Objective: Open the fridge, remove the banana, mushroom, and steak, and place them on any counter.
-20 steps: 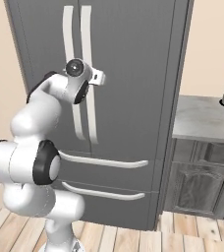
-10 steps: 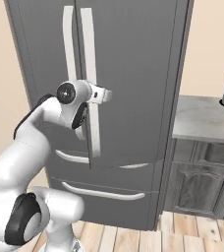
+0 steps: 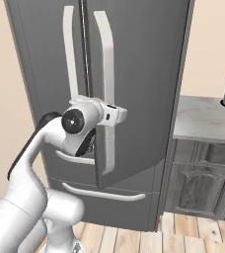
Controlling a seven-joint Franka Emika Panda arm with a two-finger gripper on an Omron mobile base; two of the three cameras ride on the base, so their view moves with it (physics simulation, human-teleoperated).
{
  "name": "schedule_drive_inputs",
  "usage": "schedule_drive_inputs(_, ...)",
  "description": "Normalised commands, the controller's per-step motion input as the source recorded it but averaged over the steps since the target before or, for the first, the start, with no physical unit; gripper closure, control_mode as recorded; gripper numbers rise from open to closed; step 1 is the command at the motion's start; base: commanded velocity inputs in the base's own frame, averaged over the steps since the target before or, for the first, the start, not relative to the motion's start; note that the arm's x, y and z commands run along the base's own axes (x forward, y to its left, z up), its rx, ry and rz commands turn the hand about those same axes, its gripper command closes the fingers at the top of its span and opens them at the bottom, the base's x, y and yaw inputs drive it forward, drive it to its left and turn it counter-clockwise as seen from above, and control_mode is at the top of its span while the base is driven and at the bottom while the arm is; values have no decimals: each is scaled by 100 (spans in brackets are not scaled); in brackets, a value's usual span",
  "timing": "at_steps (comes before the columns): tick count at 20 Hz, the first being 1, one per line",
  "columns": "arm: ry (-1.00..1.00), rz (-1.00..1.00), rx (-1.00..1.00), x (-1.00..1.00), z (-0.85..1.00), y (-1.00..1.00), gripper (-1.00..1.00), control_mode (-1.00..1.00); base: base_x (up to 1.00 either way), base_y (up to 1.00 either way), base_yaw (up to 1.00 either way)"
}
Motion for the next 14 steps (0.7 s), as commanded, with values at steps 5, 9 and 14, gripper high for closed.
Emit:
schedule_drive_inputs(5,9,0,-3,-98,12,-25,-100,-100,0,0,0)
schedule_drive_inputs(9,3,2,-6,-100,9,-18,-100,-100,0,0,0)
schedule_drive_inputs(14,0,2,-5,-100,32,-16,-100,-100,0,0,0)
